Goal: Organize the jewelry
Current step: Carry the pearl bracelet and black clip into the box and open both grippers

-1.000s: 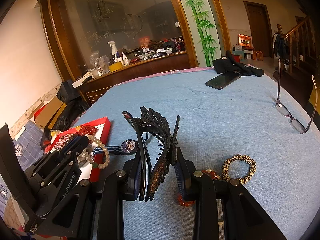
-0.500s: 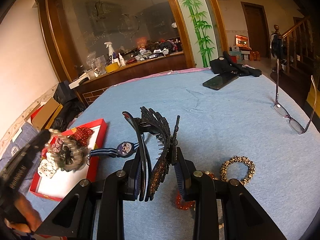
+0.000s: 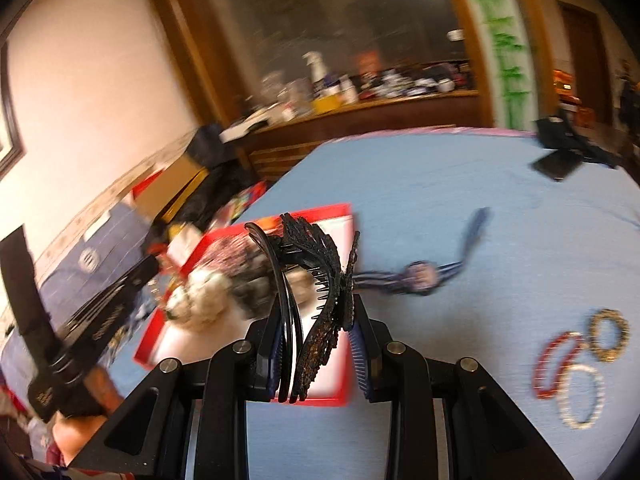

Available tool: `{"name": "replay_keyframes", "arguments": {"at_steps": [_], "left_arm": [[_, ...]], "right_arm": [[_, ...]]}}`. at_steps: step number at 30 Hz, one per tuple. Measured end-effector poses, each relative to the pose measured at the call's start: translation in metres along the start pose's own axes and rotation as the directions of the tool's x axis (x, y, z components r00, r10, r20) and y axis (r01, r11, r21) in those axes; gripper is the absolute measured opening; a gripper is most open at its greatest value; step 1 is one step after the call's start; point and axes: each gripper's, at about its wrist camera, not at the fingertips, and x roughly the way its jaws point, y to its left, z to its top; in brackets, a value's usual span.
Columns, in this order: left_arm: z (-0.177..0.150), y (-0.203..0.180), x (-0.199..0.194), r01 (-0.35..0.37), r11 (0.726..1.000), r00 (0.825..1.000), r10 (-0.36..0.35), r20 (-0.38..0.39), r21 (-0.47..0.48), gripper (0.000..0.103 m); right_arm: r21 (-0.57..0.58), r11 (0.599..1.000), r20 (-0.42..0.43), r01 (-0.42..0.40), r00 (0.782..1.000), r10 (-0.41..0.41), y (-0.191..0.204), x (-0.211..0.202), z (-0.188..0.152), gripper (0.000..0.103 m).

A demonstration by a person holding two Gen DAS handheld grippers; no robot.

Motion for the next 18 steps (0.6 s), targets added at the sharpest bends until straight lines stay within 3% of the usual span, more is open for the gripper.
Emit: {"name": "replay_keyframes", "arguments": {"at_steps": [8, 18], "left_arm": [[-0.020, 0.014, 0.023, 0.006, 0.999, 0.997, -0.009, -0.077, -0.034, 0.009], [-0.021, 0.023, 0.042, 0.061, 0.993, 0.989, -0.074, -0.127, -0.103, 0.009]], "right_arm": [[-0.090, 0.994, -0.129, -0.054, 0.991, 0.042, 0.042, 0.054, -0.014, 0.032], [-0.103, 0.994, -0.192, -0.031, 0.981, 0.011, 0.037, 0.084, -0.025, 0.033]]}}
